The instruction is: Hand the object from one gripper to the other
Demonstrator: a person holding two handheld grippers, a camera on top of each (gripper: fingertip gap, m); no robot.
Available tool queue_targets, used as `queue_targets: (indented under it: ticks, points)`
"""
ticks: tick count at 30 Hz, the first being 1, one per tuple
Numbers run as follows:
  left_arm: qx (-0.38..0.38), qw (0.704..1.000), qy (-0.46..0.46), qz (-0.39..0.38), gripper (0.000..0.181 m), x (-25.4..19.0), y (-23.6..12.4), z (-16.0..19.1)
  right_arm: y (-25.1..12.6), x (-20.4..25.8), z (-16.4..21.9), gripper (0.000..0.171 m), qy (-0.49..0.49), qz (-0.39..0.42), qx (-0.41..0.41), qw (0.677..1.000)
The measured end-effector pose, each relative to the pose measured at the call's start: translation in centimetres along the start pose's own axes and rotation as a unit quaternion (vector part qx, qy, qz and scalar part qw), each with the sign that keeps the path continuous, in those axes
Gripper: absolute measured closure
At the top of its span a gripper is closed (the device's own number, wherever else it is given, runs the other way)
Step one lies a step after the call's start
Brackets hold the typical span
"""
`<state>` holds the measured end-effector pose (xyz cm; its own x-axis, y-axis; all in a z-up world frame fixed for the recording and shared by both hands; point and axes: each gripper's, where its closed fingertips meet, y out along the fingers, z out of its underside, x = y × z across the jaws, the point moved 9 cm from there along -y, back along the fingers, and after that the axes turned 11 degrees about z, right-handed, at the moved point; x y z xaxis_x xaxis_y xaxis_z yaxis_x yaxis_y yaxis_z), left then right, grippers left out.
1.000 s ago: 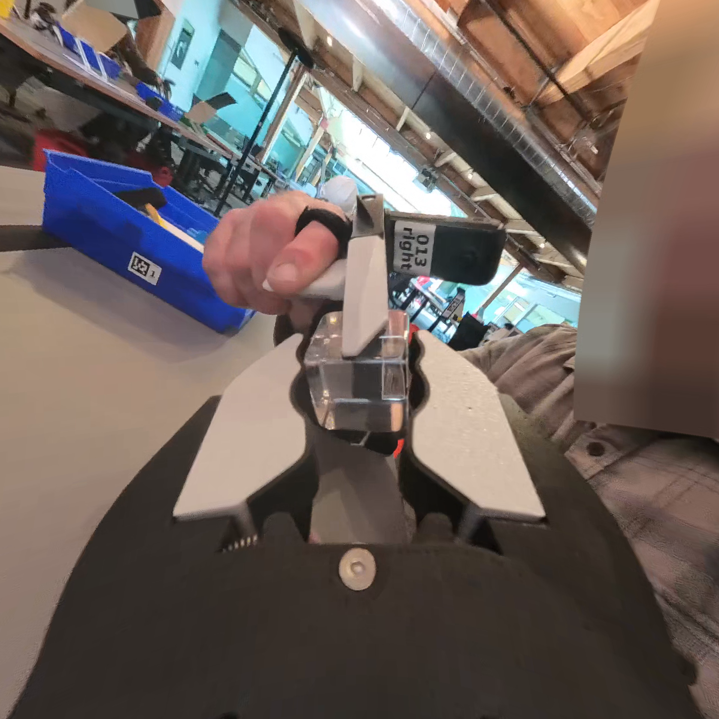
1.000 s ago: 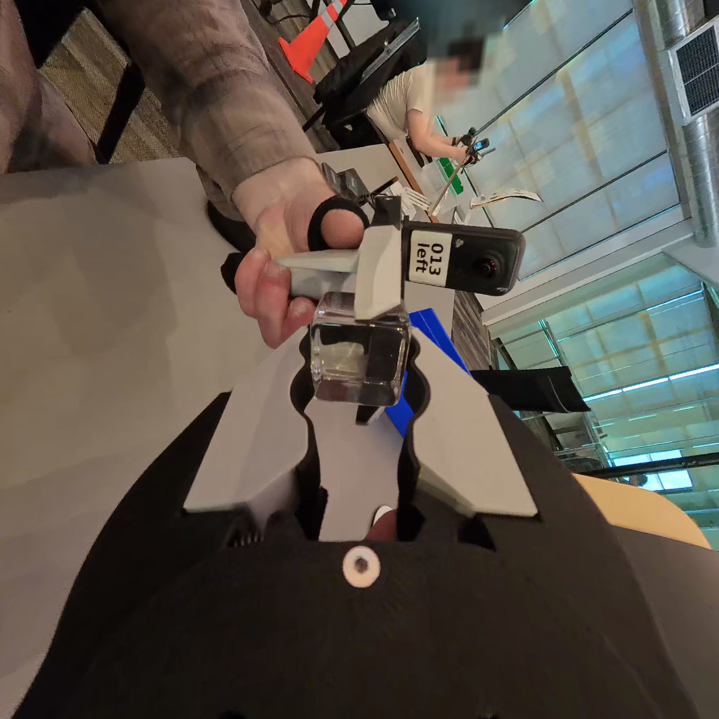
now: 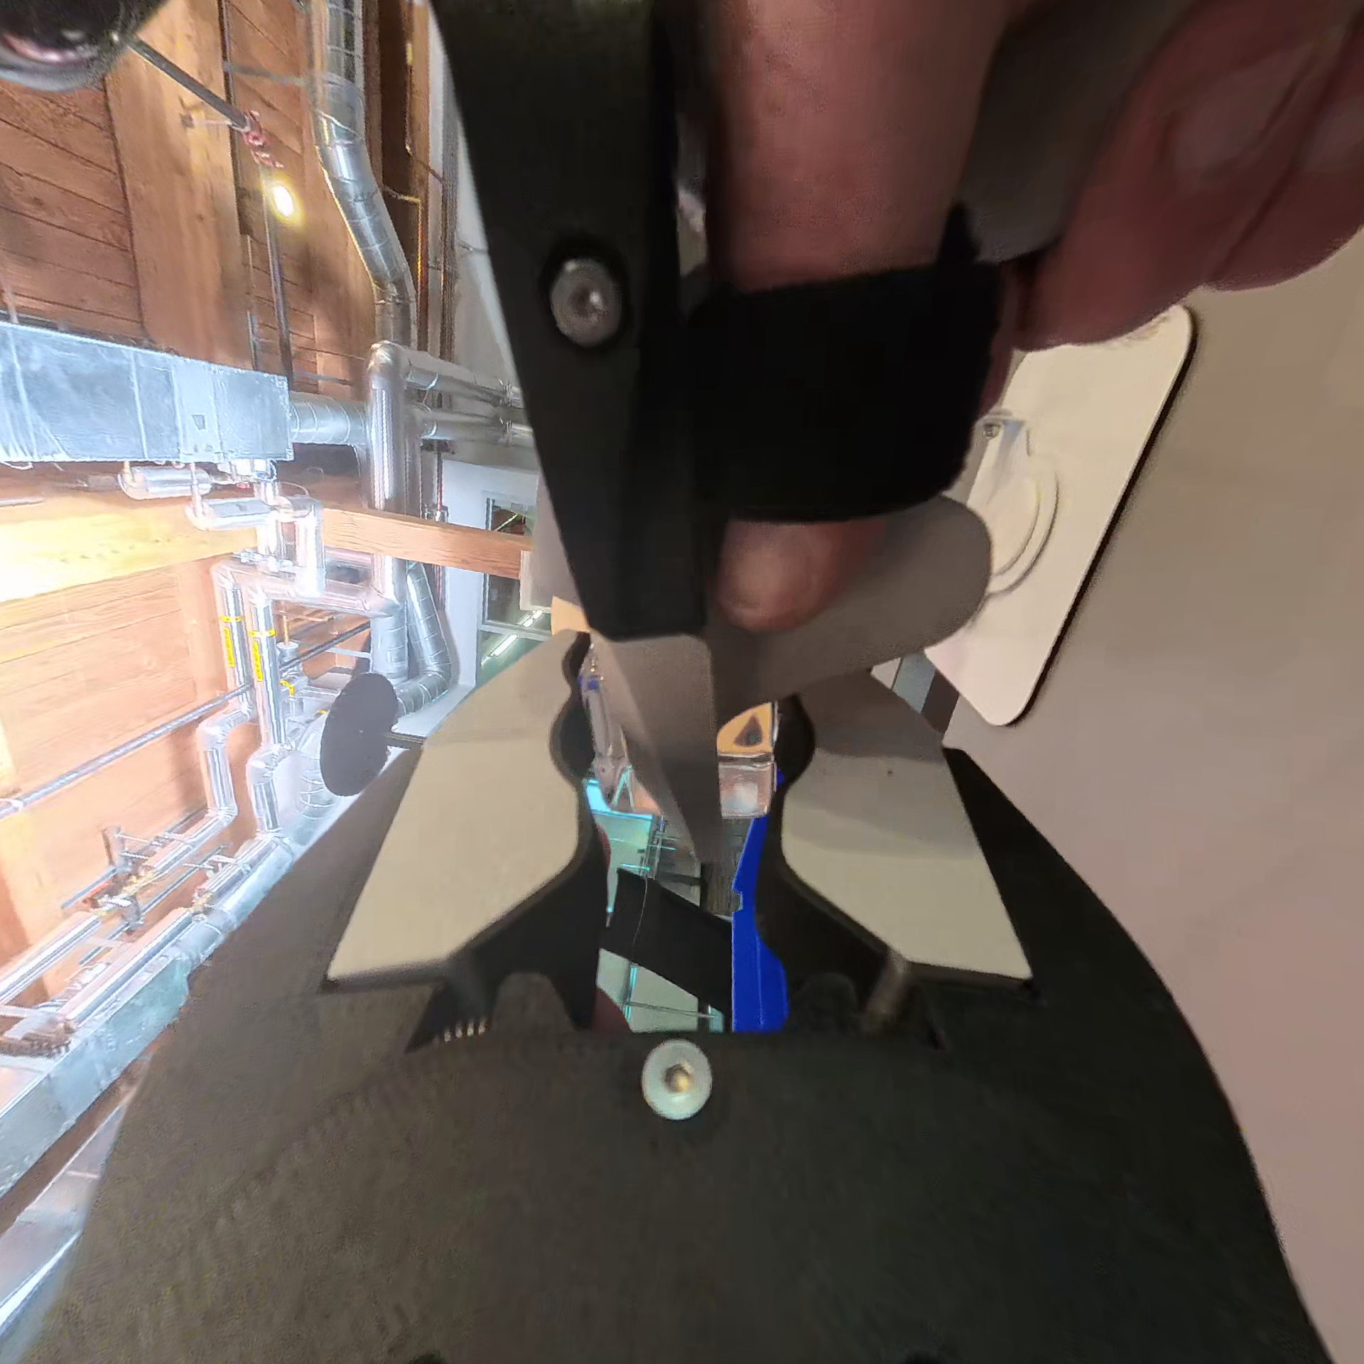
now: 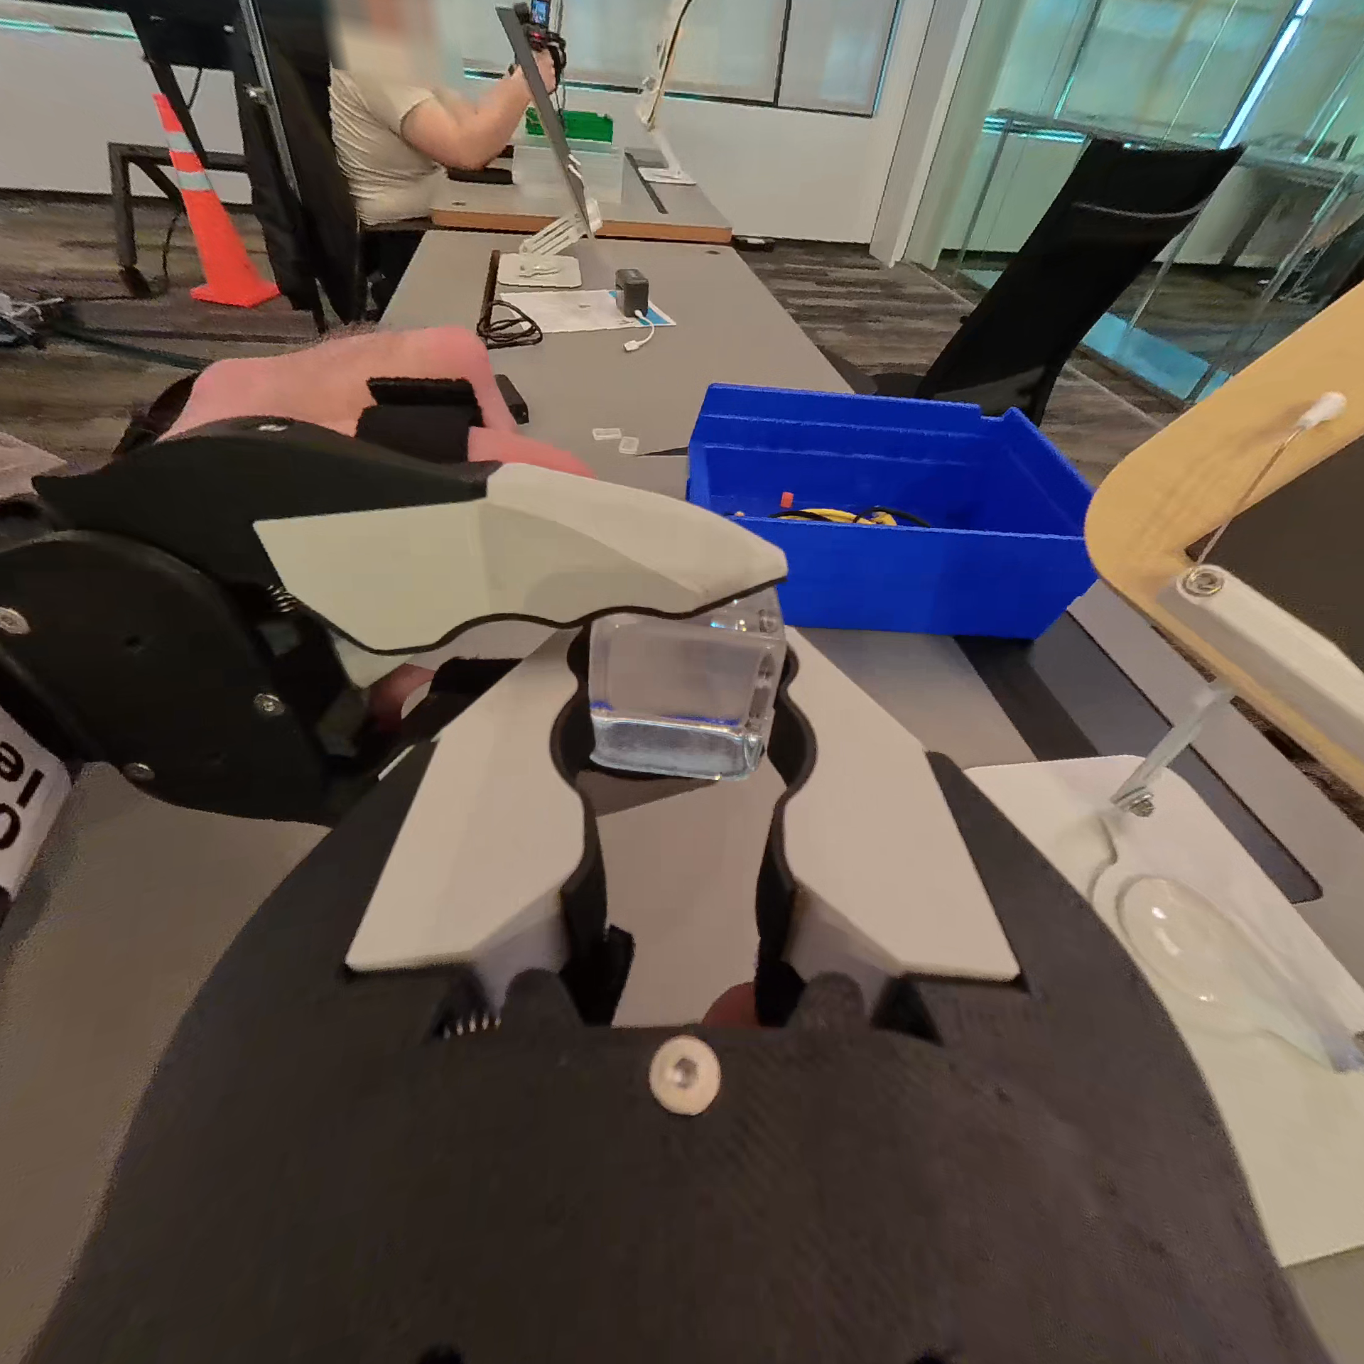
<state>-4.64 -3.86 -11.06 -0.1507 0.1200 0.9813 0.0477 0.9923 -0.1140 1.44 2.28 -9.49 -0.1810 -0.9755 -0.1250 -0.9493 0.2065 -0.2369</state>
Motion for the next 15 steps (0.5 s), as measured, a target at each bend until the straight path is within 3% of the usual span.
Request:
queue_targets:
  ticks: [3, 5, 7, 9, 11, 12, 13, 15]
  points:
    - [-0.012, 1.000, -0.014, 0.018, 0.136, 0.1, -0.1, 0.0, -0.1, -0.2, 0.0, 0.129, -0.030, 0.006, -0.007, 1.000]
    - [-0.032, 0.997, -0.047, 0.045, 0.128, 0.6, -0.5, 0.1, -0.6, -0.5, -0.2, 0.129, -0.056, 0.009, -0.032, 0.998]
    - [-0.068, 0.987, -0.117, 0.085, 0.123, 1.6, -1.5, 0.6, -1.2, -1.0, -0.4, 0.129, -0.070, 0.000, -0.048, 0.996]
    - [-0.111, 0.955, -0.229, 0.154, 0.117, 2.9, -2.3, 1.4, -2.0, -1.2, -0.4, 0.129, -0.099, -0.035, -0.073, 0.992]
    - [-0.146, 0.897, -0.338, 0.243, 0.116, 3.5, -2.8, 2.1, -2.9, -1.1, -0.5, 0.129, -0.124, -0.080, -0.097, 0.984]
    - [-0.175, 0.854, -0.393, 0.292, 0.116, 3.6, -3.0, 2.2, -3.3, -1.1, -0.5, 0.129, -0.141, -0.084, -0.101, 0.981]
    - [-0.209, 0.800, -0.449, 0.338, 0.115, 3.7, -3.1, 2.4, -3.6, -1.0, -0.4, 0.129, -0.165, -0.087, -0.099, 0.977]
    - [-0.270, 0.656, -0.544, 0.449, 0.107, 3.5, -3.3, 2.9, -4.3, -0.6, -0.2, 0.129, -0.195, -0.119, -0.099, 0.968]
